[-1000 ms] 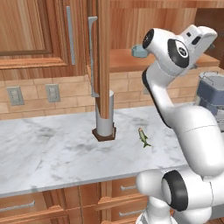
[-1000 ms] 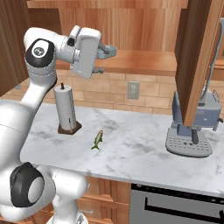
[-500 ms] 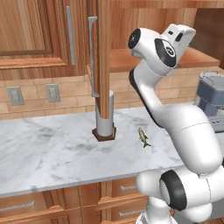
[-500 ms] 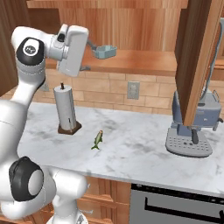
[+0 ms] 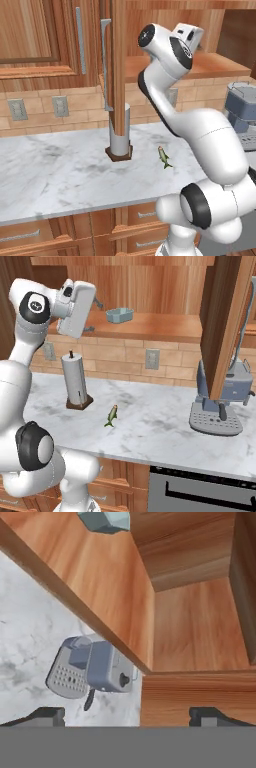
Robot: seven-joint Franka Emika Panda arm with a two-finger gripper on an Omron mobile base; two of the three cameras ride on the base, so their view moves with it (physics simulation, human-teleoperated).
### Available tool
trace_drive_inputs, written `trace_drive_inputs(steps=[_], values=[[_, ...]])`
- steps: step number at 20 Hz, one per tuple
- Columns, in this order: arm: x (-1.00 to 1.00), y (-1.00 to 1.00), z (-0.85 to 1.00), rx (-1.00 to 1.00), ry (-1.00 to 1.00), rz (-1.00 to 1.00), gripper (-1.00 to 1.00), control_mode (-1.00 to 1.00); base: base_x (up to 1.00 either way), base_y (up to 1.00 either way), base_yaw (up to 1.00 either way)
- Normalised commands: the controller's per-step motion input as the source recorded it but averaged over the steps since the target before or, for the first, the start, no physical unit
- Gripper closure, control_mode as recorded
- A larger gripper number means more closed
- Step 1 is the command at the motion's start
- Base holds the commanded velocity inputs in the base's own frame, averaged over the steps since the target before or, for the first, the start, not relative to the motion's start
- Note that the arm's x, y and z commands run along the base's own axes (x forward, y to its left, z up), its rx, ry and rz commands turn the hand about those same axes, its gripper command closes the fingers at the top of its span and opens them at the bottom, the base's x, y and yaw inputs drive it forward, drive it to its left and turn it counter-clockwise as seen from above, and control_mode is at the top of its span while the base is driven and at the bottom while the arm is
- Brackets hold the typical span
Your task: Retrieve the tupperware from the cabinet, then place the raw meat into the tupperware to avoid contamination.
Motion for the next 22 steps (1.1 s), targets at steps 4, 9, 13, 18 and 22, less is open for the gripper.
trace_drive_inputs(steps=[4,9,13,18,22], values=[[0.37,0.24,-0.02,0.00,0.00,0.16,-1.00,-1.00,0.00,0.00,0.00],[0.39,0.22,-0.13,0.00,0.00,0.15,-1.00,-1.00,0.00,0.00,0.00],[0.38,0.18,-0.19,0.00,0.00,0.15,-1.00,-1.00,0.00,0.00,0.00],[0.38,0.03,-0.10,0.00,0.02,0.08,-1.00,-1.00,0.00,0.00,0.00],[0.42,0.00,0.00,0.00,0.06,0.00,-1.00,-1.00,0.00,0.00,0.00]])
